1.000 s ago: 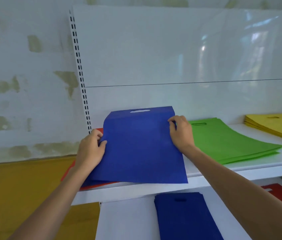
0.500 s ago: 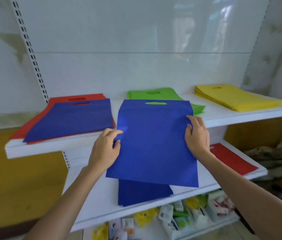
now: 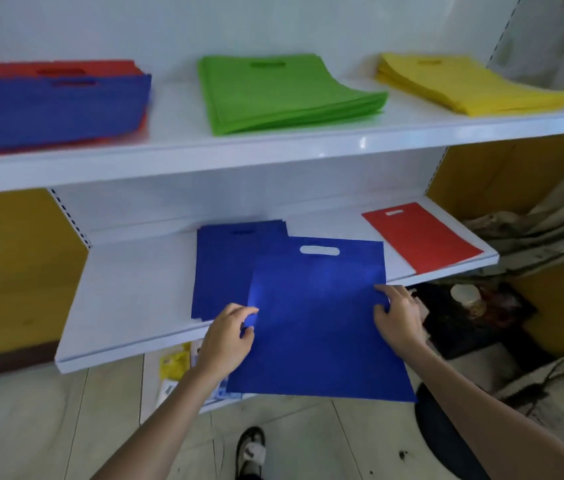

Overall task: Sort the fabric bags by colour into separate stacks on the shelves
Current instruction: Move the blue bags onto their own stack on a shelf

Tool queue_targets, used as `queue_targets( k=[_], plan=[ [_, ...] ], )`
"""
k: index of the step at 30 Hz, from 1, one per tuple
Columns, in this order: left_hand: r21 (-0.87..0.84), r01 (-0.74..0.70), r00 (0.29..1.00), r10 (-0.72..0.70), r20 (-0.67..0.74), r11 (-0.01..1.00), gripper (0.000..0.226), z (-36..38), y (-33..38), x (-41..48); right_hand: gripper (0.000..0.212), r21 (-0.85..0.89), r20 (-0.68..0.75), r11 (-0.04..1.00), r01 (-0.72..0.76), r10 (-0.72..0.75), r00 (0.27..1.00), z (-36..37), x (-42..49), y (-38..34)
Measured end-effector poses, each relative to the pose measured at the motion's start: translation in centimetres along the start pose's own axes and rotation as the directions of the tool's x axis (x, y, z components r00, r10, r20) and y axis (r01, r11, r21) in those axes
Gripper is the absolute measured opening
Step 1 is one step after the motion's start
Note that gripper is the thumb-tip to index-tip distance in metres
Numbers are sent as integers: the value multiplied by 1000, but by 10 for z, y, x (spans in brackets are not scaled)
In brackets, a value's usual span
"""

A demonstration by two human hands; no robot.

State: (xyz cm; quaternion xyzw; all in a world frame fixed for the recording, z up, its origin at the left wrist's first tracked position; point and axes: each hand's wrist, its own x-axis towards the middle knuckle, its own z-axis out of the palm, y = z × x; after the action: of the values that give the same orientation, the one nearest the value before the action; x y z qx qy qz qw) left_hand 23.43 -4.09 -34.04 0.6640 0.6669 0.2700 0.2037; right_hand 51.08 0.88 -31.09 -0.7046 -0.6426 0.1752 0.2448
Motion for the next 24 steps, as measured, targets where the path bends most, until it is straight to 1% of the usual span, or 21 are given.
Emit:
queue_targets(
  k=[2, 4, 6, 9, 11, 13, 15, 18, 20, 21, 22, 23, 24],
  plan=[
    [-30, 58, 998, -58, -15, 998, 31, 8, -13, 4, 35, 39, 14, 999, 8, -9, 1000, 21, 8, 5],
    [-58, 106, 992, -110, -60, 993, 26, 12, -28, 12, 31, 58, 12, 998, 17, -18, 1000, 44, 18, 4],
    [-55, 111, 987, -117, -107, 992, 21, 13, -45, 25, 31, 66, 14, 997, 36, -37, 999, 66, 32, -2],
    [-37, 112, 981, -117, -155, 993, 19, 11, -71, 46, 35, 39, 38, 996, 75, -77, 996, 98, 57, -18],
    [-31, 133, 976, -136, -168, 991, 22, 9, -89, 64, 42, 29, 98, 993, 112, -114, 989, 119, 80, -30],
    [9, 157, 977, -154, -147, 988, 29, 8, -110, 83, 46, 43, 150, 989, 142, -147, 978, 142, 104, -43],
    [61, 183, 978, -175, -109, 981, 35, 11, -133, 102, 45, 67, 151, 982, 176, -184, 971, 167, 127, -54],
    [125, 244, 969, -238, -62, 962, 39, 16, -159, 122, 40, 62, 151, 980, 187, -194, 969, 200, 157, -67],
    [189, 272, 962, -269, -46, 943, 42, 20, -168, 133, 35, -9, 165, 975, 222, -218, 962, 219, 173, -73],
    [223, 284, 958, -283, -35, 933, 43, 21, -171, 139, 35, -110, 197, 962, 251, -226, 954, 227, 181, -73],
    [250, 299, 953, -304, -21, 921, 45, 22, -174, 144, 38, -243, 258, 929, 278, -214, 942, 235, 187, -72],
    [271, 316, 945, -328, -2, 909, 46, 22, -175, 150, 42, -369, 330, 880, 299, -177, 927, 240, 192, -72],
    [288, 333, 935, -353, 21, 898, 46, 22, -176, 154, 45, -456, 387, 836, 306, -124, 914, 242, 194, -72]
  ],
)
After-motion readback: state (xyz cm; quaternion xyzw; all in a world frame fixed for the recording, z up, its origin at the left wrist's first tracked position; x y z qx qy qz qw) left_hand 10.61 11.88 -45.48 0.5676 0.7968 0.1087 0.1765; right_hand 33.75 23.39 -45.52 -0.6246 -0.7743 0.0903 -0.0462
